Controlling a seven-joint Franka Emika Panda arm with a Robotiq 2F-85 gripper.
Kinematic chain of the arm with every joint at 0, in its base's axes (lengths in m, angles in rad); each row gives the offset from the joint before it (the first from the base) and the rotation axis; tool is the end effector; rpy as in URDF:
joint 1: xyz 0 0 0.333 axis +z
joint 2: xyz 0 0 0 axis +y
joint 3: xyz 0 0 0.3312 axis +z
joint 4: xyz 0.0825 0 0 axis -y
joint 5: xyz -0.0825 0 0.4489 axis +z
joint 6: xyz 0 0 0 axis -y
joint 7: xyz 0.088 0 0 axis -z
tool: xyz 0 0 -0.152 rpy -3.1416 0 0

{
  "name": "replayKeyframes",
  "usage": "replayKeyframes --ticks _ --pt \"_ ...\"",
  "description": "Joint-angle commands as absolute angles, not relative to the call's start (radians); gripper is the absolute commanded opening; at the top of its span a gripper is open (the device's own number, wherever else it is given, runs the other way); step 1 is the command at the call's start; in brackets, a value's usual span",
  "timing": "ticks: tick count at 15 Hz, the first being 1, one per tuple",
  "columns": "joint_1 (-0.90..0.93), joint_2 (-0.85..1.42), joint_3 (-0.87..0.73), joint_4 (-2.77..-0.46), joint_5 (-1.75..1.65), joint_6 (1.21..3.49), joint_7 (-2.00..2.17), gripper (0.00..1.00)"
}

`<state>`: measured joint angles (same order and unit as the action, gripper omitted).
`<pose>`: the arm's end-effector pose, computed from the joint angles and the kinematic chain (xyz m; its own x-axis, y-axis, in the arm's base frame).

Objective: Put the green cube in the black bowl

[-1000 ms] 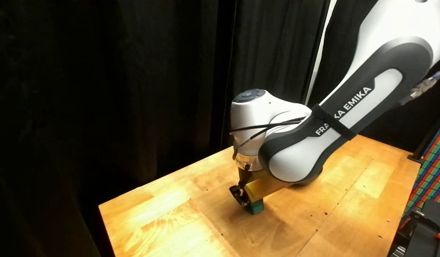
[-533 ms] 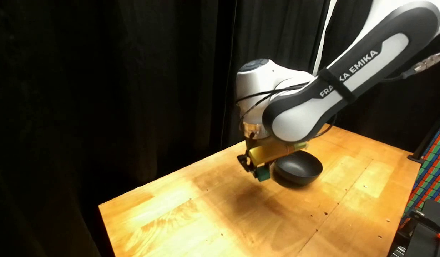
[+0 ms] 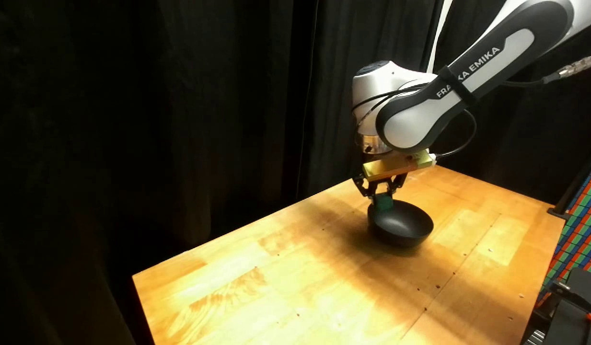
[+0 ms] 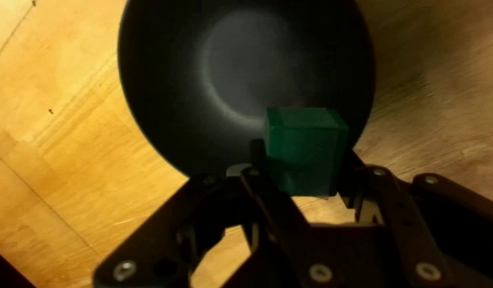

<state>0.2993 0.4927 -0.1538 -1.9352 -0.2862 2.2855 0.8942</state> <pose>0.6500 0.0769 0.1439 0.8651 -0.4927 0.0938 -0.4971 -0.8177 0.2903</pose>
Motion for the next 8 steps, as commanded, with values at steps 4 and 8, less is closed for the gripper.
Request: replayKeyframes --ticks 4,8 --pt "0.165 0.384 -0.064 -1.988 -0.137 2.197 0.767 0.91" --pt "0.092 0.269 0.002 -2.012 0.082 2.086 0.570 1.00"
